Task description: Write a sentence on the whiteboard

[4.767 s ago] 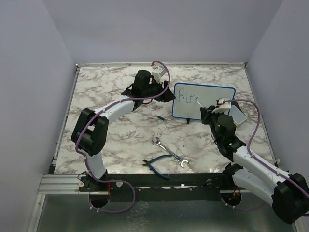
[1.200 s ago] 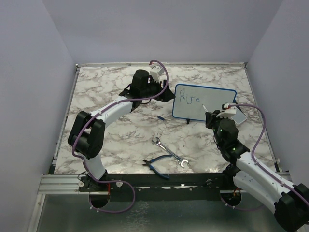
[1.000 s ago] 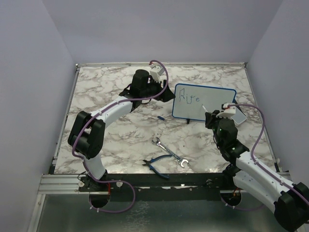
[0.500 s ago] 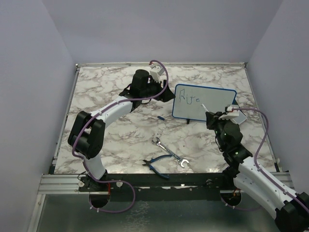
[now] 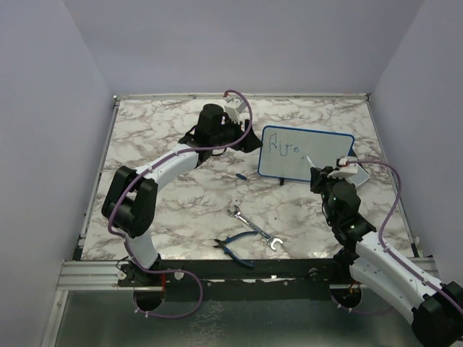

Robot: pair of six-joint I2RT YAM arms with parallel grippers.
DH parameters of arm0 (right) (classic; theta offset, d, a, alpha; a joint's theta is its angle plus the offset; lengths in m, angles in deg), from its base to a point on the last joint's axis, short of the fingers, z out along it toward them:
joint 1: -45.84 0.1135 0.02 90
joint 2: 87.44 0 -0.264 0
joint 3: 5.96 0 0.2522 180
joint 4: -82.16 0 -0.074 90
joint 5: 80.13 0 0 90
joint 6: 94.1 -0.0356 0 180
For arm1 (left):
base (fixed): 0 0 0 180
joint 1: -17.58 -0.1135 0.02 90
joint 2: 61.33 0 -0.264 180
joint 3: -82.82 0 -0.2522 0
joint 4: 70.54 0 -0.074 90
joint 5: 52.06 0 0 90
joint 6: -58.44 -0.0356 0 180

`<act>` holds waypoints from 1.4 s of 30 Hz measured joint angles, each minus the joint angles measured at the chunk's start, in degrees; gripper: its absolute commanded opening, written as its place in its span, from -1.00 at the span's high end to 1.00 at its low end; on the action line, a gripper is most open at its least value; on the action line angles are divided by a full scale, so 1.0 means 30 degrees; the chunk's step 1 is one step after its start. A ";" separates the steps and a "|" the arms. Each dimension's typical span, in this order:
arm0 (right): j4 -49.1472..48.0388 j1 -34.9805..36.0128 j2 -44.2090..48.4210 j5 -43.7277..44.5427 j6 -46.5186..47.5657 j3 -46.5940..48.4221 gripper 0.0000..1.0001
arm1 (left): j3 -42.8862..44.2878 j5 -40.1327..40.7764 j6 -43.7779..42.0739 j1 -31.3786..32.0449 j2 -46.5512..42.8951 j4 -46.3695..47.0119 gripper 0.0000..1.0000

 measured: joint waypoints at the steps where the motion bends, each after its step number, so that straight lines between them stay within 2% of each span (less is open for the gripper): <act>1: -0.0029 0.0000 -0.0036 0.0022 0.0007 0.0000 0.99 | 0.0000 0.0000 0.0000 0.0000 0.0000 0.0000 -0.31; 24: -0.2229 0.0000 -0.1632 0.0044 0.0670 0.0124 0.99 | 0.0000 -0.0007 0.0007 0.0000 0.0007 0.0000 -0.31; 42: -0.1916 0.0000 -0.0772 0.1785 0.0510 0.0124 0.99 | 0.0000 -0.0015 0.0007 0.0000 0.0007 0.0000 -0.30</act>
